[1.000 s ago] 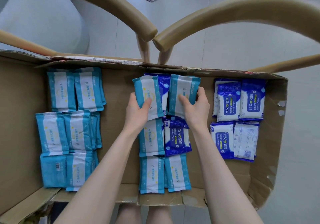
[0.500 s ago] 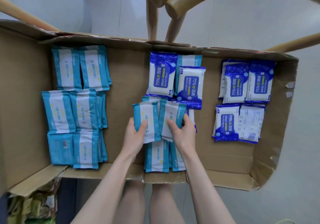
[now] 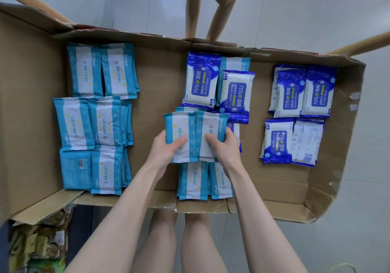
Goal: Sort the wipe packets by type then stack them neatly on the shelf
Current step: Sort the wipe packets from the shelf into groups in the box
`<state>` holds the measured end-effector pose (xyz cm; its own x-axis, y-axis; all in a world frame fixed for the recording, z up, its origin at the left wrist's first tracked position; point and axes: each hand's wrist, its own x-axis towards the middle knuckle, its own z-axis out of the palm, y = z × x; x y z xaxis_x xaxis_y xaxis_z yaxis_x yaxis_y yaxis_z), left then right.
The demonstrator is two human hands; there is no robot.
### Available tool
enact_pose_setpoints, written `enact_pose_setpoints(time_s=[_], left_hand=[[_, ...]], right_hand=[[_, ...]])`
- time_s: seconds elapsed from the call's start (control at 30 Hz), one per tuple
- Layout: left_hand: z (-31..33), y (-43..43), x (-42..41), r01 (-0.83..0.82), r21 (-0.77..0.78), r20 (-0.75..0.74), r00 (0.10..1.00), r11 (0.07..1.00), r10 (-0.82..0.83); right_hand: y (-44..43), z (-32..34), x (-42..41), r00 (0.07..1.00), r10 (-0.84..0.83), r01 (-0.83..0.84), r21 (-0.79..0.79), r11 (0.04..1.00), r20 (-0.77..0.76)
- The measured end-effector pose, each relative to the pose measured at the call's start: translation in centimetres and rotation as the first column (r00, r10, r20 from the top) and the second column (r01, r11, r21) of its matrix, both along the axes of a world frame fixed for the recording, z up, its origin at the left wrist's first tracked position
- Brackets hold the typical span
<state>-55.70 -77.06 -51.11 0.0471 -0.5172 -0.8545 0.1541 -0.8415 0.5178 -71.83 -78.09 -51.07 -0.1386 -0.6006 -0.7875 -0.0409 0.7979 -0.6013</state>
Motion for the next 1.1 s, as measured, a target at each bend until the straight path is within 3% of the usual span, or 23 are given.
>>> enact_pose_setpoints(time_s=[0.2, 0.5, 0.7, 0.87, 1.1], left_hand=[[1.4, 2.2, 0.8, 0.046, -0.02, -0.102, 0.994, 0.999, -0.047], [-1.6, 1.5, -2.5, 0.203, -0.039, 0.283, 0.941, 0.978, -0.184], [-2.0, 3.9, -3.6, 0.23, 0.023, 0.331, 0.917, 0.973, -0.224], [-2.0, 8.5, -4.1, 0.277, 0.16, 0.359, 0.878, 0.948, -0.317], [-1.4, 8.9, -5.6, 0.189, 0.188, 0.553, 0.791, 0.964, -0.263]], right_hand=[[1.5, 1.7, -0.4, 0.965, -0.09, 0.063, 0.115, 0.991, 0.248], [2.2, 2.0, -4.0, 0.979, -0.205, 0.205, -0.045, 0.978, 0.009], [3.3, 1.3, -3.7, 0.987, -0.157, 0.158, -0.023, 0.987, 0.009], [7.0, 0.7, -3.7, 0.98, -0.199, 0.2, 0.018, 0.98, -0.015], [8.9, 0.0, -4.3, 0.982, -0.179, 0.182, 0.034, 0.983, -0.065]])
